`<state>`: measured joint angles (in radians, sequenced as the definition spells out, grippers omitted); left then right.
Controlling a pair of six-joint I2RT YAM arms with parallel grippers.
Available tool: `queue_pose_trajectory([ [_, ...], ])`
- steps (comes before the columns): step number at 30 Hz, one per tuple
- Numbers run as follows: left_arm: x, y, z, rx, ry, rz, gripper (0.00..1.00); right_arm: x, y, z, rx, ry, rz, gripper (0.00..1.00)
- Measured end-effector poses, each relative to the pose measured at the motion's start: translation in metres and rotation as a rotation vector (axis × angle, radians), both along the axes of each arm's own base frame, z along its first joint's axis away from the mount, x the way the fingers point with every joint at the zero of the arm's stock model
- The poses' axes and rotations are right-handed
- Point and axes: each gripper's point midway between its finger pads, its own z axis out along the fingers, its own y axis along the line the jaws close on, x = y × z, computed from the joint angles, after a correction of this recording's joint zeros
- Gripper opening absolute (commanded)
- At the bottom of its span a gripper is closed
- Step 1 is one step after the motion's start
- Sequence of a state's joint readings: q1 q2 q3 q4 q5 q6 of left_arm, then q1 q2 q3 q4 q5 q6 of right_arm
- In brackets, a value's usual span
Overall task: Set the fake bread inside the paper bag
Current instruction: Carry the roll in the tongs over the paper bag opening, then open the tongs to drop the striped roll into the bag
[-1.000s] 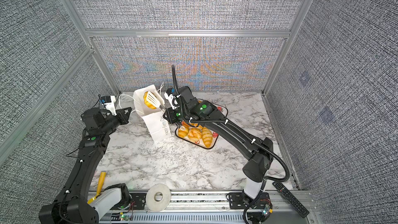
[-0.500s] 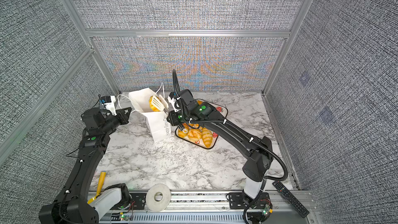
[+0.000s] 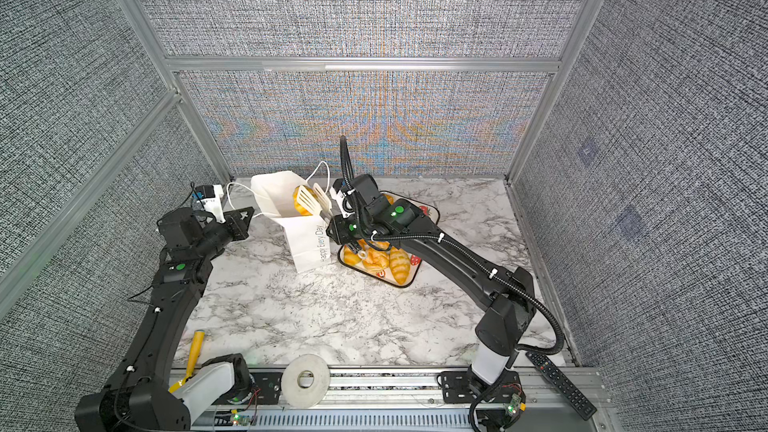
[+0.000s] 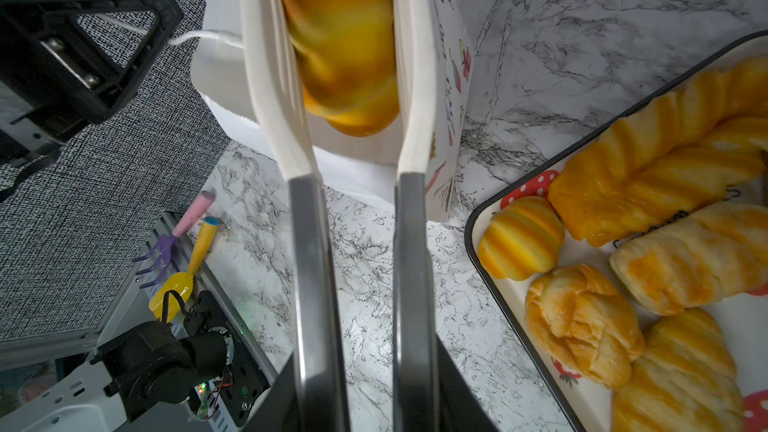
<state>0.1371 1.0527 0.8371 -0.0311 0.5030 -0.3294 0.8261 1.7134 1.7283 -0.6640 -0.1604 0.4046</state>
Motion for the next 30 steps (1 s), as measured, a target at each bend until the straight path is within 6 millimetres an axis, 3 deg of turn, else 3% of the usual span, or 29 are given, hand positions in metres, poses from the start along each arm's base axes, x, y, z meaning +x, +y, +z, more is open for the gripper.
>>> queue_pose_trajectory([
  [10,0.000,0.000,0.000,0.001,0.000,0.003,0.00,-0.002,0.005,0.002,0.012,0.003,0.009,0.46],
  [30,0.001,-0.003,-0.003,-0.009,0.010,-0.021,0.00,0.007,0.019,0.020,0.046,-0.007,0.023,0.51],
])
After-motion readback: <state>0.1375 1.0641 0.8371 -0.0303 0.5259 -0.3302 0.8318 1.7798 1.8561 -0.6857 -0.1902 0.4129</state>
